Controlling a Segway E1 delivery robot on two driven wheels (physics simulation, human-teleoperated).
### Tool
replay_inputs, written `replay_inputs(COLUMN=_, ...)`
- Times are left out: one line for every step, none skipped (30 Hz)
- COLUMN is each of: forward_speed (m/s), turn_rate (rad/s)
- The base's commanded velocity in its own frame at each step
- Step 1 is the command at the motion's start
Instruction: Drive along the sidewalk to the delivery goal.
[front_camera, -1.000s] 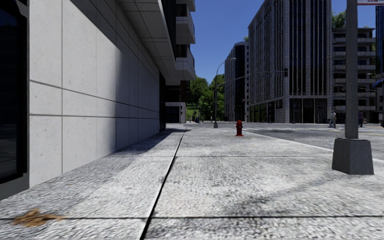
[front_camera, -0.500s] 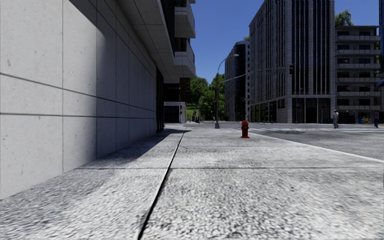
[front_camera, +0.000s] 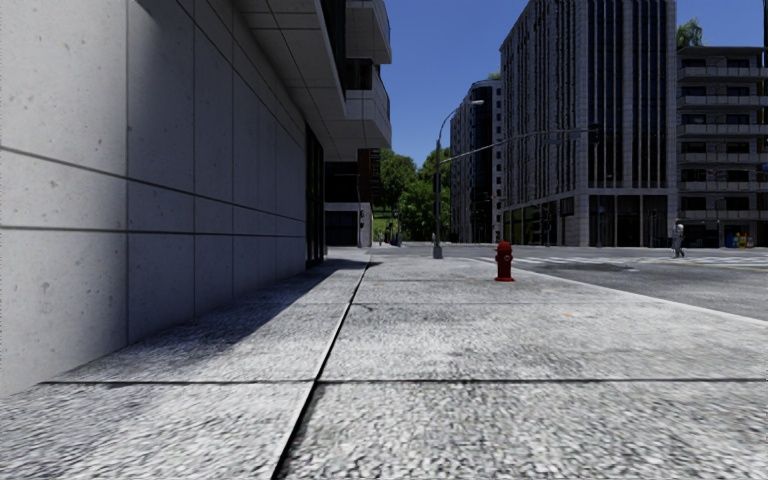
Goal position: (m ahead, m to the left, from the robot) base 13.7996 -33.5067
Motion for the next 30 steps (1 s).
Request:
replay_inputs(forward_speed=2.0, turn_rate=0.0)
replay_inputs(forward_speed=2.0, turn_rate=0.0)
replay_inputs(forward_speed=2.0, turn_rate=0.0)
replay_inputs(forward_speed=2.0, turn_rate=0.0)
replay_inputs(forward_speed=2.0, turn_rate=0.0)
replay_inputs(forward_speed=2.0, turn_rate=0.0)
replay_inputs(forward_speed=2.0, turn_rate=0.0)
replay_inputs(forward_speed=2.0, turn_rate=0.0)
replay_inputs(forward_speed=2.0, turn_rate=0.0)
replay_inputs(forward_speed=2.0, turn_rate=0.0)
replay_inputs(forward_speed=2.0, turn_rate=0.0)
replay_inputs(forward_speed=2.0, turn_rate=0.0)
replay_inputs(forward_speed=2.0, turn_rate=0.0)
replay_inputs(forward_speed=2.0, turn_rate=0.0)
replay_inputs(forward_speed=2.0, turn_rate=0.0)
replay_inputs(forward_speed=2.0, turn_rate=0.0)
replay_inputs(forward_speed=2.0, turn_rate=0.0)
replay_inputs(forward_speed=2.0, turn_rate=0.0)
replay_inputs(forward_speed=2.0, turn_rate=0.0)
replay_inputs(forward_speed=2.0, turn_rate=0.0)
replay_inputs(forward_speed=2.0, turn_rate=0.0)
replay_inputs(forward_speed=2.0, turn_rate=0.0)
replay_inputs(forward_speed=2.0, turn_rate=0.0)
replay_inputs(forward_speed=2.0, turn_rate=0.0)
replay_inputs(forward_speed=2.0, turn_rate=0.0)
replay_inputs(forward_speed=2.0, turn_rate=0.0)
replay_inputs(forward_speed=2.0, turn_rate=0.0)
replay_inputs(forward_speed=2.0, turn_rate=0.0)
replay_inputs(forward_speed=2.0, turn_rate=0.0)
replay_inputs(forward_speed=2.0, turn_rate=0.0)
